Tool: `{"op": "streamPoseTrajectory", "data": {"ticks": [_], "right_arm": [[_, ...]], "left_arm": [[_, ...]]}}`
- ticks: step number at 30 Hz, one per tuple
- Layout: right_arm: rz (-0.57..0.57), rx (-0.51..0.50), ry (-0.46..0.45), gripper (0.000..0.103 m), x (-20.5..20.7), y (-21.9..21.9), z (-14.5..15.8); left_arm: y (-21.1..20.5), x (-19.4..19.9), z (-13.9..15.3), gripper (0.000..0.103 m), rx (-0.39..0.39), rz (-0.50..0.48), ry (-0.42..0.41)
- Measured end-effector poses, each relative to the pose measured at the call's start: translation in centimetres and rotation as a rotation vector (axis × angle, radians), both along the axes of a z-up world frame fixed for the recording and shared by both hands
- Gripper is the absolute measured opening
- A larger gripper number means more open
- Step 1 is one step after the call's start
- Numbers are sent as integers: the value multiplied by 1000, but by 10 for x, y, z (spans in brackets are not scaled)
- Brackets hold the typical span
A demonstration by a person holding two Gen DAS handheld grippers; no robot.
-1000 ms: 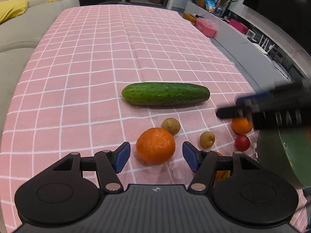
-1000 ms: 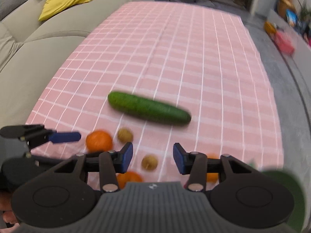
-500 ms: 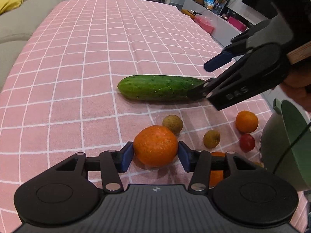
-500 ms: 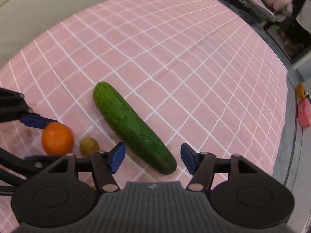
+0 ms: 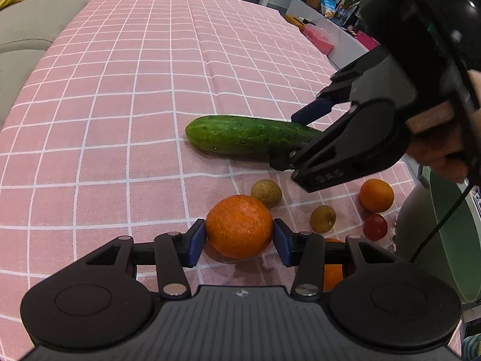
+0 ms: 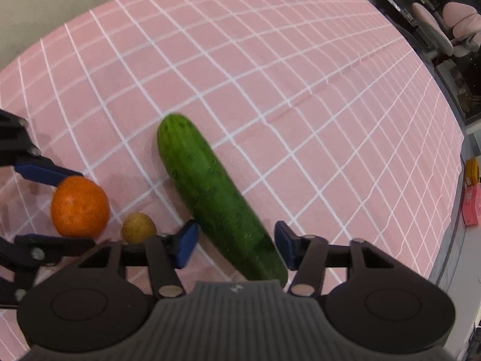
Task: Organize fruits
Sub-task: 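Grasp the cucumber with the right tool while the left tool grasps an orange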
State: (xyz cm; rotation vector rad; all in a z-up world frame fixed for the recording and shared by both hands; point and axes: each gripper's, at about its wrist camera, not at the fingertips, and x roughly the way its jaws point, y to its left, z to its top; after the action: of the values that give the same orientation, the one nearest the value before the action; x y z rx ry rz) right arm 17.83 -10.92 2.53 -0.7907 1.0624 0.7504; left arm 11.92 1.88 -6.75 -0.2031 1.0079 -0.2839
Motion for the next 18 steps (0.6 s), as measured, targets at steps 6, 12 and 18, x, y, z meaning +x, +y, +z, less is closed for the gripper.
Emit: {"op": "streamPoseTrajectory", "data": {"ticks": [6, 12, 18], "right_arm": [[-5, 16, -36, 50, -2, -2, -3], [-93, 69, 15, 42, -4, -10, 6], [-221, 125, 99, 38, 0, -10, 37]], "left_arm": [[1, -2, 6, 54, 18, 4, -1], [7, -3, 17, 54, 15, 28, -12], [12, -9, 29, 54, 16, 46, -33]]}}
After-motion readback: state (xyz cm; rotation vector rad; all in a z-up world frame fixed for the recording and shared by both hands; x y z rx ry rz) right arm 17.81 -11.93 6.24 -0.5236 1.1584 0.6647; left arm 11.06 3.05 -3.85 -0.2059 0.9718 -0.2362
